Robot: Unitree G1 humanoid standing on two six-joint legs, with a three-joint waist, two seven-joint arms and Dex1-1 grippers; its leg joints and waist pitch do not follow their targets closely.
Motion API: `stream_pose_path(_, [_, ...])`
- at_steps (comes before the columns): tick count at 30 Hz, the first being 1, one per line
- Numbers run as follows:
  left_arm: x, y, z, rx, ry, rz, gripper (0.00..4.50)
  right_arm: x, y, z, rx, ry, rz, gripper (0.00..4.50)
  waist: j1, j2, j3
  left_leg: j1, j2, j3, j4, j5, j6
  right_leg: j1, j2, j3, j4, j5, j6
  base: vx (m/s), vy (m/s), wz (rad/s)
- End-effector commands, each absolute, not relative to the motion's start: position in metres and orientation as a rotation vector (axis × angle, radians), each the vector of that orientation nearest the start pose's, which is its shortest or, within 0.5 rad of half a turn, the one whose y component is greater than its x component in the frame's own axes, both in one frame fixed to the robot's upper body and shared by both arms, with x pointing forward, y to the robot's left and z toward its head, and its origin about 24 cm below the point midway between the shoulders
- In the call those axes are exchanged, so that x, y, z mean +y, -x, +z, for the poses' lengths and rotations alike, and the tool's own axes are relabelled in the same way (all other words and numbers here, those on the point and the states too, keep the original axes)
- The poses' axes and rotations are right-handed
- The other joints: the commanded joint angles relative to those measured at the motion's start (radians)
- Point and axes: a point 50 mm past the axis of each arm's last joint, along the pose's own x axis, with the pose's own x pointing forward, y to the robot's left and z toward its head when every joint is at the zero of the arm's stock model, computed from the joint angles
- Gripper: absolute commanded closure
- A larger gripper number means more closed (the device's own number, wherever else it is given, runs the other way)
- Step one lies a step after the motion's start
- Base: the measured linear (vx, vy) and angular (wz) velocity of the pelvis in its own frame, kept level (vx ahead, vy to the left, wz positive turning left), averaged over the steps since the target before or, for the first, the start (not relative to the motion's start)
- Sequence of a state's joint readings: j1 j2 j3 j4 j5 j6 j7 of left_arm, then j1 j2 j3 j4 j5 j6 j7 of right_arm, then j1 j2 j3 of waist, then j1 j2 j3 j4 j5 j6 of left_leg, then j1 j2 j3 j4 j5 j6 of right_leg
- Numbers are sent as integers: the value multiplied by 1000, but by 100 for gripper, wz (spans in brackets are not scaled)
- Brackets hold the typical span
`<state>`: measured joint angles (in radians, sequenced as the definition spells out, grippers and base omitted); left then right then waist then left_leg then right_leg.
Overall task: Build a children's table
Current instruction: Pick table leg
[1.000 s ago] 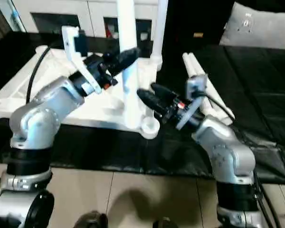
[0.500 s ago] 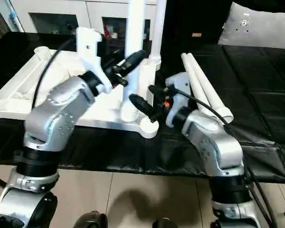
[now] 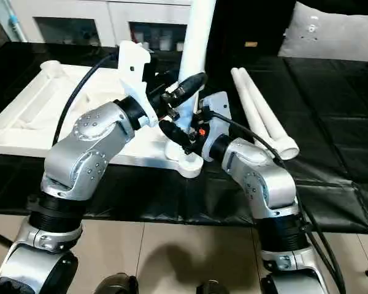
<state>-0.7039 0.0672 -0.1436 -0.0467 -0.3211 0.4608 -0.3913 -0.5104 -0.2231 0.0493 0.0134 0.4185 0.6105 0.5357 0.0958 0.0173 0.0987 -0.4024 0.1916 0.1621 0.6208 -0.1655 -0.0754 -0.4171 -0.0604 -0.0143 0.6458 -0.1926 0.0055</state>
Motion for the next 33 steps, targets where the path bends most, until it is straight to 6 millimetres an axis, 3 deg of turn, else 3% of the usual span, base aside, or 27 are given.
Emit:
stream_pose_path(1, [42,-316,210,-251,47,-857,270,-107,-318,132,143,-129,807,120,2,-17,-101,14,14,4,-64,-99,17,62,-53,26,-73,-88,-196,0,0,0])
stream_pose_path(16, [39,-311,209,-232,73,-919,270,-110,-316,128,157,-165,829,245,2,-18,-106,15,15,5,-60,-83,26,64,-52,25,-69,-58,-212,0,0,0])
stream_pose_path(18, [40,-309,211,-237,94,-941,214,-109,-315,130,145,-197,833,253,3,-16,-107,14,15,4,-60,-80,27,64,-53,25,-68,-58,-212,0,0,0])
stream_pose_path(24, [38,-303,216,-257,119,-1021,164,-112,-315,126,155,-177,799,259,3,-18,-107,15,15,5,-59,-69,33,63,-51,25,-66,-44,-218,0,0,0])
stream_pose_path(33, [33,-283,221,-302,196,-1210,91,-114,-314,120,171,-144,752,261,-1,-11,-100,15,14,6,-62,-115,12,60,-50,26,-73,-98,-210,0,0,0])
